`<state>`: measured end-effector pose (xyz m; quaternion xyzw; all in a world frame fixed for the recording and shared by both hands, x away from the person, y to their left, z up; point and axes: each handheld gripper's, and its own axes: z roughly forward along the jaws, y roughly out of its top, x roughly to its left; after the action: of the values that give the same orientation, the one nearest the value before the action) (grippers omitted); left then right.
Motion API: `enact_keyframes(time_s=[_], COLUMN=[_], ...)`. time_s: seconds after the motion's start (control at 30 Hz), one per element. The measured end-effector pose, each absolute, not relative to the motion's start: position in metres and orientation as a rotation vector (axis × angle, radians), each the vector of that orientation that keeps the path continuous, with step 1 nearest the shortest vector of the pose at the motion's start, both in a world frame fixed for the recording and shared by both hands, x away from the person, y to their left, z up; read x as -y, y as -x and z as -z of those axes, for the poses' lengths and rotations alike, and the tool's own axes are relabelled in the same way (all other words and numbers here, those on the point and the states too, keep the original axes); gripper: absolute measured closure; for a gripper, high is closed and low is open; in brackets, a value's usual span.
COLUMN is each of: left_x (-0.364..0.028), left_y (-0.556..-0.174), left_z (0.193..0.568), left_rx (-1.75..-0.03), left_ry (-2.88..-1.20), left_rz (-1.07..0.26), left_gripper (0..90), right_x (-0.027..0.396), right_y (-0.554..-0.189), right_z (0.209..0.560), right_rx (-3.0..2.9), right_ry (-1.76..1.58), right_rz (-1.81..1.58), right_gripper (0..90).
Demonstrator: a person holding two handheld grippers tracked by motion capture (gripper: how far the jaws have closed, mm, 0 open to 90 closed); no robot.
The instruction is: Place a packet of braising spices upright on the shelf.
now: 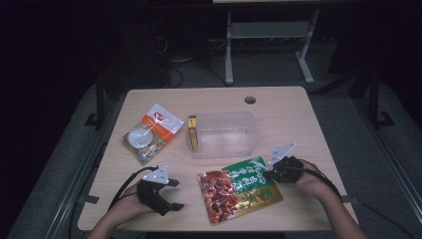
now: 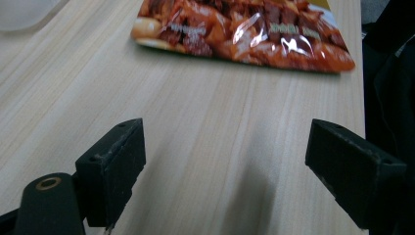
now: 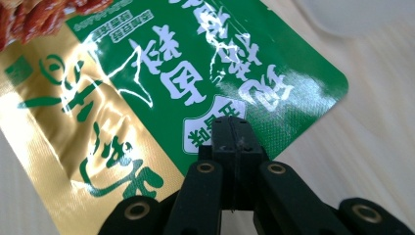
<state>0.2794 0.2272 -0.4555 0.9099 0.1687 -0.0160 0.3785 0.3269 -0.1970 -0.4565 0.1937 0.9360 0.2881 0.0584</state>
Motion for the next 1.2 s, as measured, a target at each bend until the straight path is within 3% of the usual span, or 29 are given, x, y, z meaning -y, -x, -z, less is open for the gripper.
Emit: enact_keyframes(time_s=[0.37,0.6,0.63,0.67,0.7,0.73,0.77,0.8,0.93,1.2], left_x=[-0.231,-0.228,-0.225,-0.225,-0.221,-0.221,-0.218,-0.215,-0.201,-0.174], left_y=[-0.281,-0.284,-0.286,-0.286,-0.29,-0.29,-0.292,-0.293,-0.299,-0.307], left_z=[0.451,0.446,0.444,0.444,0.444,0.444,0.444,0.445,0.444,0.449], left_rx=[-0.446,-0.454,-0.463,-0.463,-0.45,-0.45,-0.451,-0.447,-0.421,-0.356], left_ry=[-2.314,-2.302,-2.279,-2.279,-2.293,-2.293,-2.297,-2.304,-2.318,-2.36], left_rz=[0.008,-0.024,-0.023,-0.023,-0.013,-0.013,-0.018,-0.011,-0.008,0.002], left_gripper=[14.8,13.8,13.6,13.4,13.2,12.9,12.6,12.6,12.6,12.2], right_x=[0.143,0.135,0.145,0.145,0.153,0.153,0.159,0.159,0.171,0.187], right_y=[-0.315,-0.311,-0.312,-0.312,-0.308,-0.308,-0.303,-0.303,-0.296,-0.286], right_z=[0.456,0.451,0.443,0.443,0.436,0.436,0.435,0.435,0.439,0.44], right_rx=[-2.899,-2.889,-2.843,-2.843,-2.81,-2.81,-2.773,-2.773,-2.744,-2.621], right_ry=[-0.335,-0.32,-0.407,-0.407,-0.494,-0.494,-0.549,-0.549,-0.682,-0.791], right_rz=[-0.903,-0.946,-1.043,-1.043,-1.074,-1.074,-1.098,-1.098,-1.129,-1.139], right_gripper=[90.0,86.7,75.6,75.6,66.2,66.2,59.6,59.6,43.8,30.1])
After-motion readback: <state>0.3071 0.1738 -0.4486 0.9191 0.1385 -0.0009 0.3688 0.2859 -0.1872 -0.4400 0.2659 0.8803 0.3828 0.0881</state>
